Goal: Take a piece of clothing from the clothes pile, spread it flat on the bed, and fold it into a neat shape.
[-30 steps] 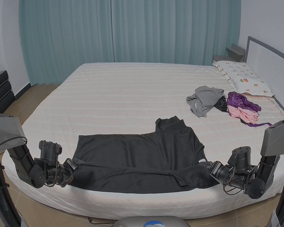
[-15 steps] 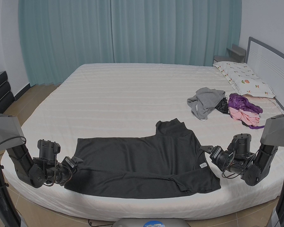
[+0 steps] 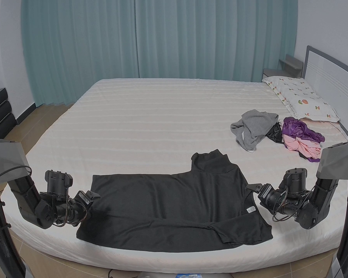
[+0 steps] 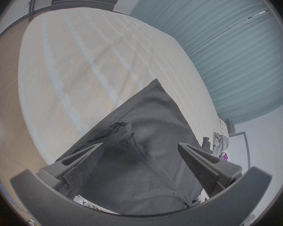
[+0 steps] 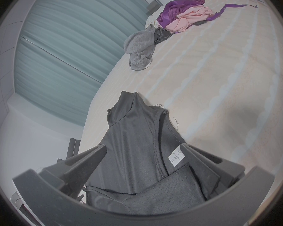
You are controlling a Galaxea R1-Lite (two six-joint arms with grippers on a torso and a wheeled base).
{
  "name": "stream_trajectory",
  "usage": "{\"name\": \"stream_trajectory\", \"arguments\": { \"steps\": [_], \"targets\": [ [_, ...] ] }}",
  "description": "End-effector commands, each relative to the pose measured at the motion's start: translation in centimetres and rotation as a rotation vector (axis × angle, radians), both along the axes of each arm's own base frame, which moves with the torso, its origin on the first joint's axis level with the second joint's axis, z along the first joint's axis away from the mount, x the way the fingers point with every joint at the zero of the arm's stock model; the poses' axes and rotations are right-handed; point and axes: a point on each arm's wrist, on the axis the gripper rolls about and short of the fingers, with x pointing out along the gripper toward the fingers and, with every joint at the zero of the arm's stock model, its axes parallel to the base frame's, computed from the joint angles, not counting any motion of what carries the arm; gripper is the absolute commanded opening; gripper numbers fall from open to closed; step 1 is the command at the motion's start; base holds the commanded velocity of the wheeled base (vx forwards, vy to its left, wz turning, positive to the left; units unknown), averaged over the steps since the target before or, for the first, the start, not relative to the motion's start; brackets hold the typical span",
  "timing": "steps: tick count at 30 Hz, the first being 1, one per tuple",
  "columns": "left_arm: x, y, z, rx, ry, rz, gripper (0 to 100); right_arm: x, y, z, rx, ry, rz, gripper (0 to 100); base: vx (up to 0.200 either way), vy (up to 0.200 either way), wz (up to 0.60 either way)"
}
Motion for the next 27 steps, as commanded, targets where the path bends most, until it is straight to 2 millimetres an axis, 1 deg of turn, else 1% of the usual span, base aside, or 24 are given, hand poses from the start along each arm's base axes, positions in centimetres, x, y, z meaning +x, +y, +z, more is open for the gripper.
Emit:
{"name": "stream_trajectory", "arguments": {
  "steps": [1, 4, 6, 7, 8, 11, 12, 13, 15, 16, 18, 20, 21, 27],
  "targets": [
    [0.1, -0.1, -0.4, 0.002, 0.009, -0.004, 100, -0.1, 0.0, -0.3, -0.001, 0.01, 0.002, 100, 0.0, 0.0, 0.0],
    [0.1, -1.1, -0.1, -0.009, 0.001, -0.035, 100, -0.1, 0.1, -0.4, -0.002, 0.014, 0.003, 100, 0.0, 0.0, 0.0],
    [0.1, -2.0, -0.4, -0.001, 0.006, -0.069, 100, -0.1, 0.1, -0.4, -0.002, 0.013, 0.003, 100, 0.0, 0.0, 0.0],
    [0.1, -2.0, -0.4, -0.001, 0.006, -0.069, 100, -0.1, 0.1, -0.4, -0.002, 0.013, 0.003, 100, 0.0, 0.0, 0.0],
    [0.5, -2.7, -0.7, 0.008, 0.007, -0.084, 100, -0.1, 0.1, -0.4, -0.002, 0.013, 0.005, 100, 0.0, 0.0, 0.0],
    [0.9, -2.9, -1.0, 0.011, 0.006, -0.087, 100, -0.1, 0.2, -0.3, -0.001, 0.011, 0.008, 100, 0.0, 0.0, 0.0],
    [1.5, -3.0, -1.3, 0.024, 0.0, -0.075, 100, -0.1, 0.3, -0.4, -0.002, 0.013, 0.01, 100, 0.0, 0.0, 0.0],
    [1.5, -3.0, -1.3, 0.024, 0.0, -0.075, 100, -0.1, 0.3, -0.4, -0.002, 0.013, 0.01, 100, 0.0, 0.0, 0.0],
    [2.4, -2.5, -1.8, 0.054, -0.006, -0.032, 100, -0.1, 0.3, -0.6, -0.003, 0.017, 0.011, 100, 0.0, 0.0, 0.0],
    [2.4, -2.5, -1.8, 0.054, -0.006, -0.032, 100, -0.1, 0.3, -0.6, -0.003, 0.017, 0.011, 100, 0.0, 0.0, 0.0],
    [3.2, -1.4, -2.2, 0.068, -0.008, 0.018, 100, -0.1, 0.3, -0.6, -0.004, 0.017, 0.012, 100, 0.0, 0.0, 0.0],
    [3.3, -1.1, -2.2, 0.07, -0.011, 0.03, 100, -0.1, 0.3, -0.7, -0.005, 0.02, 0.012, 100, 0.0, 0.0, 0.0],
    [3.4, -0.4, -2.2, 0.074, -0.009, 0.048, 100, -0.1, 0.3, -0.7, -0.004, 0.022, 0.011, 100, 0.0, 0.0, 0.0],
    [3.5, 1.7, -2.2, 0.083, -0.005, 0.103, 100, -0.2, 0.3, -0.8, -0.005, 0.028, 0.01, 100, 0.0, 0.0, 0.0]
  ]
}}
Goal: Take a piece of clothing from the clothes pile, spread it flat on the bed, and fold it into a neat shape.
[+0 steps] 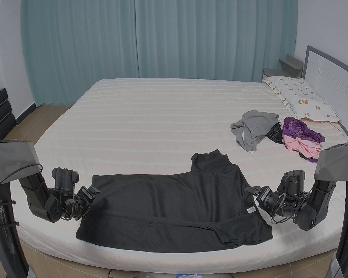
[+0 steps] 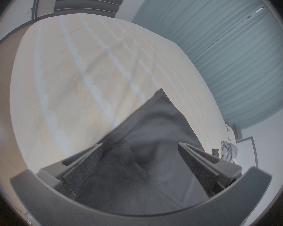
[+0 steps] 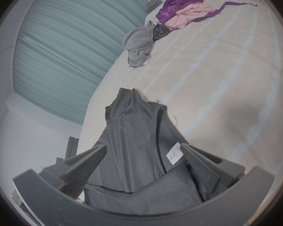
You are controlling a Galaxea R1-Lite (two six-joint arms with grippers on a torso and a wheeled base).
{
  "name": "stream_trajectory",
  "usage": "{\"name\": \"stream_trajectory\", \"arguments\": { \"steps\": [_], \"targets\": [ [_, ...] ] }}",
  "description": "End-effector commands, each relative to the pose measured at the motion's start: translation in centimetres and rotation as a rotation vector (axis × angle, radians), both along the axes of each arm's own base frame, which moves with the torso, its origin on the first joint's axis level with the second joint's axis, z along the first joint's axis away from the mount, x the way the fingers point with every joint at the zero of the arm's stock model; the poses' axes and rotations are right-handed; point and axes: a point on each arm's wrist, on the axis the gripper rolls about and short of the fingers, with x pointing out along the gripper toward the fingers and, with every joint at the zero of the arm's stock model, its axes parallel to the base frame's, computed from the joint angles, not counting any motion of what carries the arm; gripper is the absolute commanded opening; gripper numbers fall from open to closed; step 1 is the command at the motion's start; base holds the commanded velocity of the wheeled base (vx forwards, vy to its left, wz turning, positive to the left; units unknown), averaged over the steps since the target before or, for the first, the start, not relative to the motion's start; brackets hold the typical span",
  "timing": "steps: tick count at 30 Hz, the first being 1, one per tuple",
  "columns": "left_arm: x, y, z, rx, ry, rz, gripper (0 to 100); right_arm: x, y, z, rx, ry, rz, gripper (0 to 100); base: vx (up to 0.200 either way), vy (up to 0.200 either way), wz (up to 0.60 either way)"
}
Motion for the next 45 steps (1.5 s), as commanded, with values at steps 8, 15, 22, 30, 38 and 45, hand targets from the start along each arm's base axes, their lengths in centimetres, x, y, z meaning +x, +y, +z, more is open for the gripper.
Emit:
{"name": "stream_trajectory", "arguments": {
  "steps": [8, 15, 22, 30, 38, 45],
  "targets": [
    [-0.4, 2.3, 0.5, -0.01, -0.004, 0.065, 100, -0.1, -0.3, 0.0, 0.011, 0.008, -0.018, 100, 0.0, 0.0, 0.0],
    [-1.1, 2.4, 1.8, -0.066, -0.034, 0.021, 100, 0.1, -1.0, 0.2, 0.024, 0.003, -0.049, 100, 0.0, 0.0, 0.0],
    [-1.2, 2.6, 1.7, -0.074, -0.028, 0.032, 100, 0.0, -1.0, 0.2, 0.031, 0.007, -0.052, 100, 0.0, 0.0, 0.0],
    [-1.7, 2.6, 1.6, -0.077, -0.012, 0.031, 100, -0.4, -1.1, 0.3, 0.032, -0.001, -0.052, 100, 0.0, 0.0, 0.0],
    [-0.6, 2.7, 1.9, -0.069, -0.051, 0.023, 100, -0.4, -1.5, 0.7, 0.042, -0.008, -0.054, 100, 0.0, 0.0, 0.0],
    [4.7, 2.9, 2.7, -0.029, -0.149, -0.132, 100, -0.8, -1.9, 0.5, 0.076, 0.017, -0.013, 100, 0.0, 0.0, 0.0]
  ]
}}
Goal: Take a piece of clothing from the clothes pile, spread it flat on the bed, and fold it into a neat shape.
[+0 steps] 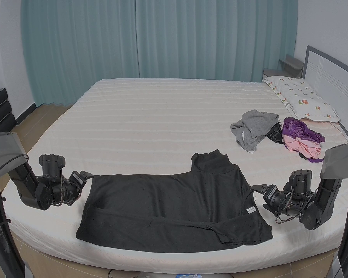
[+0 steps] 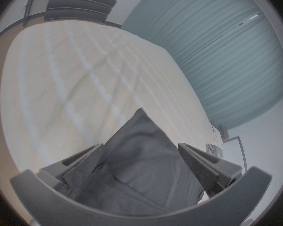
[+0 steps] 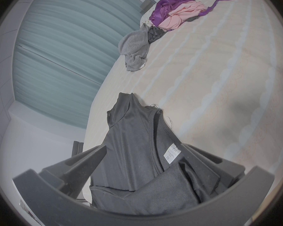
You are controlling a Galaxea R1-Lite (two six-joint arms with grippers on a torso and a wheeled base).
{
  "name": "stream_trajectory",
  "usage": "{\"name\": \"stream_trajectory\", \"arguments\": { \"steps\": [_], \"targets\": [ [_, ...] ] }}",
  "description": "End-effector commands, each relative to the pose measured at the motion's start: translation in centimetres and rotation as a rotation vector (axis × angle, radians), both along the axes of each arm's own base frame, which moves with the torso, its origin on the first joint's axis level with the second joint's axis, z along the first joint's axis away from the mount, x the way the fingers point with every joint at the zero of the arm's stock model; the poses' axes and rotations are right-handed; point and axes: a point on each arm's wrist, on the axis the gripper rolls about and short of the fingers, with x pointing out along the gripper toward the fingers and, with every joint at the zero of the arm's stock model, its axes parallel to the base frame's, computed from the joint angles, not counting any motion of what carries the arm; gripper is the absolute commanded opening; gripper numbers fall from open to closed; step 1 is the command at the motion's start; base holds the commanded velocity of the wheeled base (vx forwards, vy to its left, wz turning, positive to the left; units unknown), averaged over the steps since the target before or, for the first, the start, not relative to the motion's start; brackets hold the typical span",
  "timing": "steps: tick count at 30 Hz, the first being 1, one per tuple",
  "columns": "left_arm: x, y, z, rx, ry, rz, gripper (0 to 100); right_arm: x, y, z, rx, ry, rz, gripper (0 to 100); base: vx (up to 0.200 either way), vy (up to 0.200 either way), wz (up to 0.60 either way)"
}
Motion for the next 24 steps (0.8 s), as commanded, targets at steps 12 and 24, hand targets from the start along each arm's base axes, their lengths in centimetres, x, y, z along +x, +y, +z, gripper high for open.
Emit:
{"name": "stream_trajectory", "arguments": {
  "steps": [12, 24],
  "targets": [
    [11.1, 0.4, -4.4, 0.158, -0.074, -0.204, 100, -0.5, -0.3, -0.4, 0.053, 0.034, 0.078, 100, 0.0, 0.0, 0.0],
    [12.2, 0.5, -5.5, 0.202, -0.044, -0.174, 100, -0.7, -0.1, -0.4, 0.053, 0.039, 0.085, 100, 0.0, 0.0, 0.0]
  ]
}}
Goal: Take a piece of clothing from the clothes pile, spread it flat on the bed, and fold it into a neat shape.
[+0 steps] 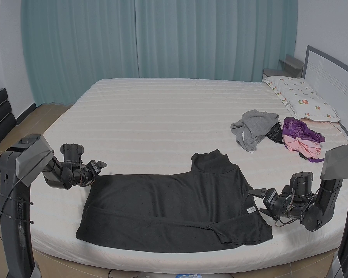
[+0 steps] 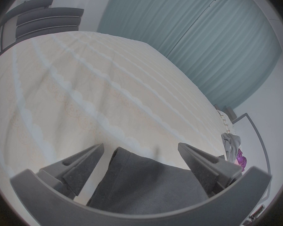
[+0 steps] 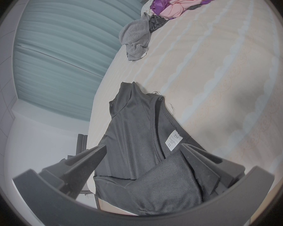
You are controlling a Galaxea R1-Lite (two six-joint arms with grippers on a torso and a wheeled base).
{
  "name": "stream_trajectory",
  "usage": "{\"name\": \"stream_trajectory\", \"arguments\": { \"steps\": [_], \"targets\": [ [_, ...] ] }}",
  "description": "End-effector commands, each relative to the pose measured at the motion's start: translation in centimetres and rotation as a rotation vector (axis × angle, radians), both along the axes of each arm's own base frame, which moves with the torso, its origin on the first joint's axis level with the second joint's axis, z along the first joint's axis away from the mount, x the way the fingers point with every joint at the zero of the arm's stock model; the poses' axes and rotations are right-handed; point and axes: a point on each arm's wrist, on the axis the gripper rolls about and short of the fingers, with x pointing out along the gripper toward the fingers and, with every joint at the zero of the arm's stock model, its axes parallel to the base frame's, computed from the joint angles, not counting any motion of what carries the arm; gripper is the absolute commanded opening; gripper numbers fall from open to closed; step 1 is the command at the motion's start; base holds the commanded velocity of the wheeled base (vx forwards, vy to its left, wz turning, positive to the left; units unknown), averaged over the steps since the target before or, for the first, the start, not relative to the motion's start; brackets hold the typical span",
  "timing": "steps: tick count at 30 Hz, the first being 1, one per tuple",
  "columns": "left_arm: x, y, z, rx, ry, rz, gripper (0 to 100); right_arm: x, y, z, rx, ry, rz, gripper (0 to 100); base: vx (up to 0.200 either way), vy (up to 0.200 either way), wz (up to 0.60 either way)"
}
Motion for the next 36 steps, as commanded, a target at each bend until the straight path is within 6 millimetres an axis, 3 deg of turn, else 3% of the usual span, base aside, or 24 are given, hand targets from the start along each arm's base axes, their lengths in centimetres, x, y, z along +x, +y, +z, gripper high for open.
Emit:
{"name": "stream_trajectory", "arguments": {
  "steps": [1, 2, 6, 10, 16, 19, 22, 26, 36],
  "targets": [
    [0.3, 0.1, -1.0, -0.001, 0.011, 0.003, 100, 0.0, 0.0, -0.1, -0.001, 0.002, 0.002, 100, 0.0, 0.0, 0.0],
    [0.3, 0.1, -1.0, -0.001, 0.011, 0.003, 0, 0.0, 0.0, -0.1, -0.001, 0.002, 0.002, 100, 0.0, 0.0, 0.0],
    [0.1, 0.2, -0.9, -0.007, 0.013, 0.006, 0, 0.1, 0.2, -0.2, -0.021, -0.007, 0.006, 100, 0.0, 0.0, 0.0],
    [0.0, 0.4, -0.4, -0.017, 0.007, 0.019, 0, 0.4, 0.5, 1.0, -0.085, -0.084, 0.021, 100, 0.0, 0.0, 0.0],
    [0.1, 1.3, 0.6, -0.057, -0.023, 0.074, 0, 4.5, 1.3, 2.5, -0.169, -0.195, 0.069, 100, 0.0, 0.0, 0.0],
    [0.1, 1.4, 0.9, -0.071, -0.029, 0.086, 0, 6.1, 1.9, 2.1, -0.217, -0.215, 0.108, 100, 0.0, 0.0, 0.0],
    [-0.1, 1.4, 1.6, -0.104, -0.037, 0.104, 0, 9.5, 3.3, 1.2, -0.255, -0.26, 0.152, 100, 0.0, 0.0, 0.0],
    [-0.3, 1.4, 1.7, -0.119, -0.032, 0.105, 0, 12.4, 4.1, 0.0, -0.3, -0.224, 0.19, 100, 0.0, 0.0, 0.0],
    [-0.7, 1.4, 1.4, -0.119, -0.015, 0.108, 0, 18.5, 4.2, -1.4, -0.33, -0.148, 0.197, 100, 0.0, 0.0, 0.0]
  ]
}}
